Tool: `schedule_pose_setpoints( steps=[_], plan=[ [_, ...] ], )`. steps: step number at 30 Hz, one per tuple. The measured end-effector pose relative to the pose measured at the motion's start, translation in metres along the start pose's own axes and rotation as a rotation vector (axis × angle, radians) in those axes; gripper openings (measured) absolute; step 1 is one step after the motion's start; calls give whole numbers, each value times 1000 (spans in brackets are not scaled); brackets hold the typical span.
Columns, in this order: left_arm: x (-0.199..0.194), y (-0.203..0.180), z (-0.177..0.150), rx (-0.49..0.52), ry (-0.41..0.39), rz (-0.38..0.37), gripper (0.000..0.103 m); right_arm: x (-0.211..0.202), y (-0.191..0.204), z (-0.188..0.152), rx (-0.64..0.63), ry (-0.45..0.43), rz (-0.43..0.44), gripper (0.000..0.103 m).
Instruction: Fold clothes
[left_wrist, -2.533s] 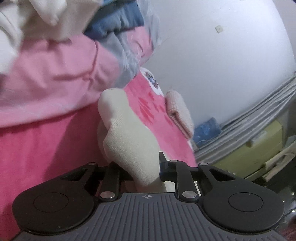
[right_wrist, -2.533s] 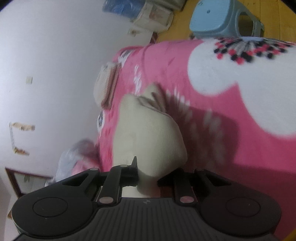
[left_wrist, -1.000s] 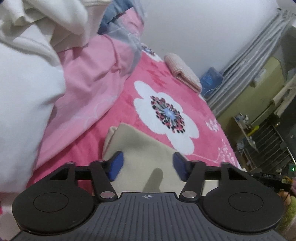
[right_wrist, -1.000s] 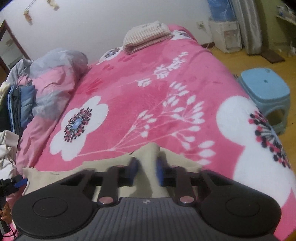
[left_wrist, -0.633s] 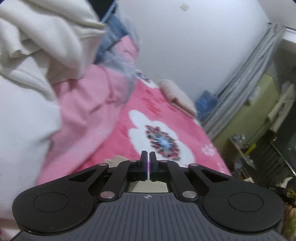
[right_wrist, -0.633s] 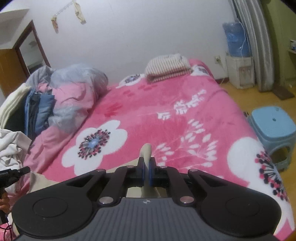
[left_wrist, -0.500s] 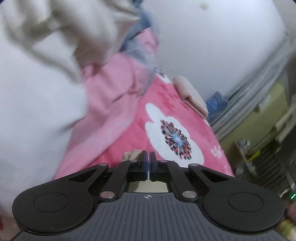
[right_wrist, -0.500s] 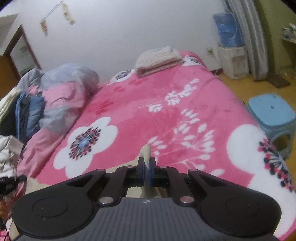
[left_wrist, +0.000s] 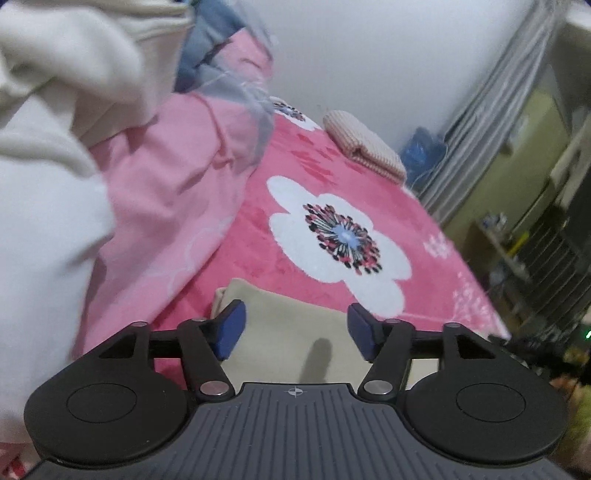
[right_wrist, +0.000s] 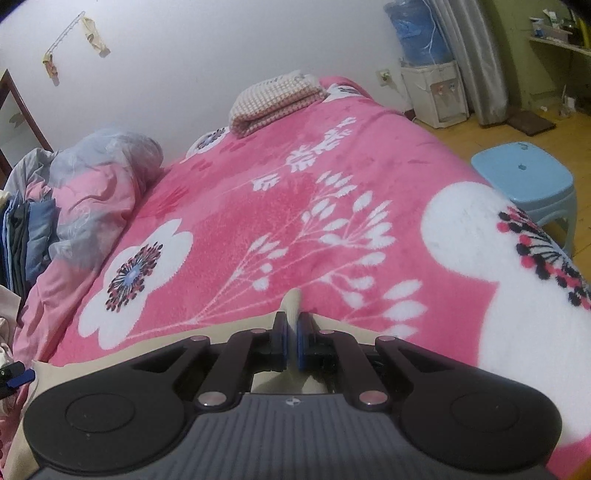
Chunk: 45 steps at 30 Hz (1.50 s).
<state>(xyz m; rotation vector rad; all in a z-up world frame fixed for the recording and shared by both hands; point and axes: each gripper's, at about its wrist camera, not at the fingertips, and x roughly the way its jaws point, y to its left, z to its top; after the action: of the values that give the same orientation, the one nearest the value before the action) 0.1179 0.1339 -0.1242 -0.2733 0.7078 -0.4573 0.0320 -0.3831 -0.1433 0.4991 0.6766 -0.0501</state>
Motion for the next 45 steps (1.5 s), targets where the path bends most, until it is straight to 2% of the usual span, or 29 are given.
schedule_pose_setpoints(
  steps=[2,4,6,7,8,10,11,12,14,17,18,21,23,25,26,27,28,29,31,33,36,38,39,40,42,45],
  plan=[
    [-5,-5,-1,40,-17,57,64,-1,-1,-2,4,-11,0,4],
    [-9,-10,-1,78,-34,116,73,-1,-2,-4,10,-22,2,5],
    [-11,-4,-1,25,-58,155,77,-1,-4,-6,19,-31,6,5],
    [-8,2,-2,-11,-51,140,77,-1,-5,-7,23,-35,6,5],
    [-5,8,-2,-49,-42,121,74,-1,-4,-7,21,-39,5,5],
    [3,15,-1,-68,-29,104,52,-2,-3,-8,10,-48,-2,5],
    [7,17,-1,-66,-24,107,28,-2,-1,-9,1,-53,-7,5],
    [7,17,0,-61,-39,114,20,-3,-1,-9,-3,-60,-8,5],
    [-2,12,-2,-55,-94,104,13,-5,1,-10,-10,-74,-11,5],
    [-16,1,-4,-19,-168,105,11,-24,-2,-11,10,-177,45,4],
    [-17,1,-4,-27,-176,112,11,-30,-2,-11,17,-213,65,4],
    [-3,14,-8,-72,-142,162,11,-19,-4,-9,17,-159,30,4],
    [11,23,-13,-109,-112,162,13,-10,-5,-9,17,-117,4,4],
    [15,25,-12,-134,-95,169,21,-6,-8,-6,37,-86,-9,6],
    [14,24,-10,-139,-87,185,33,-9,-9,-4,50,-88,-18,10],
    [10,23,-7,-143,-81,211,49,-13,-9,-3,60,-92,-29,21],
    [5,21,-3,-147,-75,237,52,-20,-6,-1,60,-101,-55,27],
    [-2,18,-1,-138,-85,240,52,-29,-1,-1,48,-119,-63,31],
    [-17,10,3,-117,-111,240,53,-47,10,0,22,-158,-72,30],
    [-29,-7,5,-44,-117,195,53,-60,39,0,-93,-149,-33,27],
    [-26,-37,-3,67,-29,74,53,-55,85,-8,-300,-62,24,22],
    [-13,-53,-14,129,49,39,53,-32,105,-19,-430,7,-44,22],
    [-8,-53,-19,144,61,52,53,-17,106,-24,-467,35,-122,22],
    [-3,-52,-23,156,68,68,53,-9,100,-26,-466,35,-142,21],
    [7,-51,-32,182,84,100,53,3,86,-28,-450,28,-162,20],
    [8,-53,-32,171,93,130,53,-10,90,-16,-423,51,-188,22]
  ],
)
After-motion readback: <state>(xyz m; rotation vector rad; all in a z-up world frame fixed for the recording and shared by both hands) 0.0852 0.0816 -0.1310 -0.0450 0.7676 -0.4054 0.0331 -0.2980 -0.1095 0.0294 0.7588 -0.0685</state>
